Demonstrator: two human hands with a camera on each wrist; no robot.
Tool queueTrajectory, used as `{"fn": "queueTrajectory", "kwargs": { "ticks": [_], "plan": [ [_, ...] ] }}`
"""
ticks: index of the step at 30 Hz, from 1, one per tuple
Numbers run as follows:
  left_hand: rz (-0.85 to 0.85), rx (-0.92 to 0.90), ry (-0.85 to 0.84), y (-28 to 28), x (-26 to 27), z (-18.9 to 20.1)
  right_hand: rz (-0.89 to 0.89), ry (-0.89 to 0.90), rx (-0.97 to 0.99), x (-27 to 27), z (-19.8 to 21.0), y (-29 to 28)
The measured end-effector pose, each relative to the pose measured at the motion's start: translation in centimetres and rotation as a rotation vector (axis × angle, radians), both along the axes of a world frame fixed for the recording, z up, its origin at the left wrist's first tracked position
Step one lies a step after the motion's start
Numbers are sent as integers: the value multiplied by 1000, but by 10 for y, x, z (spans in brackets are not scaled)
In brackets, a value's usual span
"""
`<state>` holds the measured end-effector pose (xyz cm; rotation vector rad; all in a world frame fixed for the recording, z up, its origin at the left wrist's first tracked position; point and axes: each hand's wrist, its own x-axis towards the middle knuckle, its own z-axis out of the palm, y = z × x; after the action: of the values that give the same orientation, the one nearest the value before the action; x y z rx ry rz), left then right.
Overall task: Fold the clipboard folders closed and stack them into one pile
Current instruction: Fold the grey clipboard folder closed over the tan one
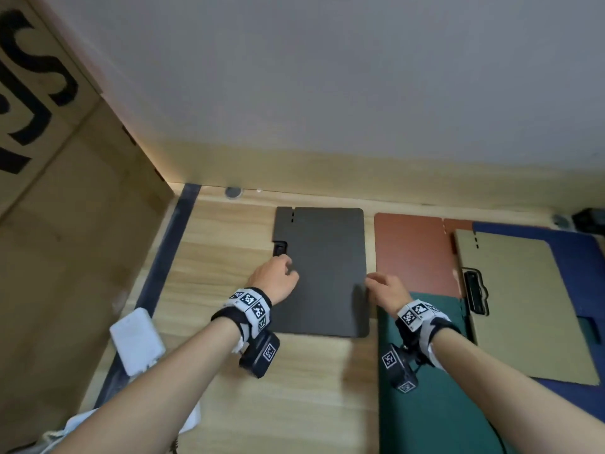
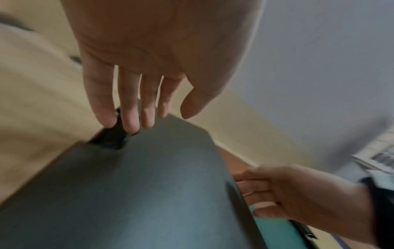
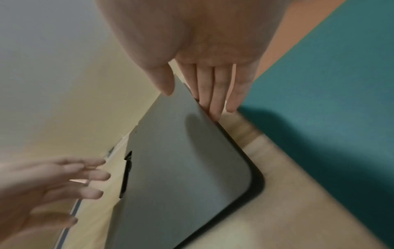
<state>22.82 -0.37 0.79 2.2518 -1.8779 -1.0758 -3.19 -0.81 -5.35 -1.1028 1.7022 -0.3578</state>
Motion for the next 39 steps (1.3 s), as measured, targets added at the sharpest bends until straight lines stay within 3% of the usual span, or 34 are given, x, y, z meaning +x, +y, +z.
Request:
{"fn": "queueTrajectory", "kwargs": {
  "ticks": [5, 8, 12, 18, 22, 26, 35, 39],
  "plan": [
    [239, 83, -23, 22, 26, -53, 12, 156, -74, 10, -14, 11],
    [375, 49, 23, 28, 22, -65, 57, 254, -92, 17, -22, 11],
    [637, 53, 214, 22, 17, -67, 17, 184, -39, 16, -29, 7],
    [810, -71, 490, 26, 0, -52, -53, 44, 21, 8, -25, 0],
    [815, -191, 619, 23, -29, -24, -98, -56, -15, -11, -20, -4],
    [784, -190, 688, 16, -70, -14, -170, -140, -113, -53, -5, -5],
    [629, -52, 794, 18, -230, -42, -297, 98, -192, -235, 11, 9],
    [486, 42, 730, 29, -303, -55, -344, 198, -180, -315, 12, 34]
  ]
}}
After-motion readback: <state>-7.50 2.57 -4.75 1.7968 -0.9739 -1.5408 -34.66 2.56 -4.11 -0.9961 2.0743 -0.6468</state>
